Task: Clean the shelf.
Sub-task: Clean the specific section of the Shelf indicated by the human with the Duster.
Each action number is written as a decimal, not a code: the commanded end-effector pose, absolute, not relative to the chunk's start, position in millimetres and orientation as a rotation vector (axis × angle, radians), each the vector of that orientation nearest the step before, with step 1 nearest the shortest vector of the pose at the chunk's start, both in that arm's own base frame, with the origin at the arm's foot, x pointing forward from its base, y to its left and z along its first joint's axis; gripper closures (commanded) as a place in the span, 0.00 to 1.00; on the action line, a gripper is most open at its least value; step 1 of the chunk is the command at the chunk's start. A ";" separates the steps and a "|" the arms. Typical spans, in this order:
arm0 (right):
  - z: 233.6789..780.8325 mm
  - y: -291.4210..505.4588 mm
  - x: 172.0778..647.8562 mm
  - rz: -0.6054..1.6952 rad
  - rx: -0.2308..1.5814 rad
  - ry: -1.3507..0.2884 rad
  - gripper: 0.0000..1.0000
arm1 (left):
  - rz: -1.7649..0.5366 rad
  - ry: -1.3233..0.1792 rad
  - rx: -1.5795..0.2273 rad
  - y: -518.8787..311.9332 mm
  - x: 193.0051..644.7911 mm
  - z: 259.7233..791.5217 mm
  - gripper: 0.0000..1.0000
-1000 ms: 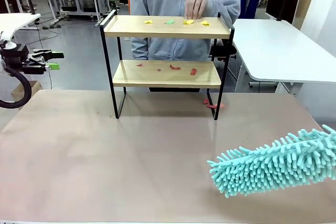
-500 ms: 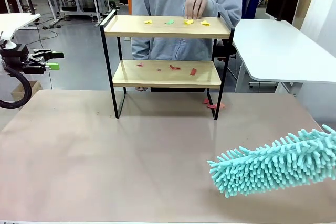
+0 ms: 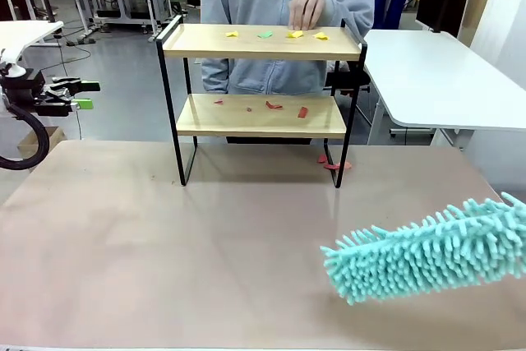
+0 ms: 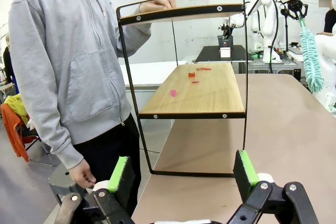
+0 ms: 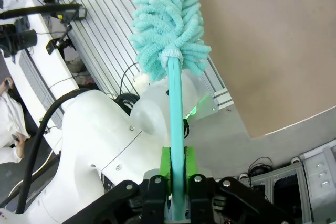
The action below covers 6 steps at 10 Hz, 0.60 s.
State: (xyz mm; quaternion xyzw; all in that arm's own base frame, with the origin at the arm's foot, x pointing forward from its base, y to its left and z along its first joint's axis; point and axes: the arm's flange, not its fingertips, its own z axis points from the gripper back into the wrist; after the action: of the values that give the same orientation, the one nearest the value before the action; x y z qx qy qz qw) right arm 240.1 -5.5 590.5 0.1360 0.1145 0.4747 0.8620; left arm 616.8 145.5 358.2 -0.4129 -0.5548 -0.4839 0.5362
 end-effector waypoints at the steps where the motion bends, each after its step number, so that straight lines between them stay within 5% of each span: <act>1: 619.8 19.4 252.4 0.973 0.356 0.133 0.87 | -1.157 -1.321 -0.982 145.5 616.1 360.7 0.00; 6: 716.4 124.4 251.4 0.825 0.411 -0.081 0.87 | -1.157 -1.321 -0.982 145.5 616.1 360.7 0.00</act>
State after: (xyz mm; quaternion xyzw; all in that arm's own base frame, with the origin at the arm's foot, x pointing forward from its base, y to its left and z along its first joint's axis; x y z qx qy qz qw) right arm 245.9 108.1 703.0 0.1940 -0.0232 0.4317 0.8806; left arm 616.8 145.5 358.2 -0.4129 -0.5548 -0.4840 0.5362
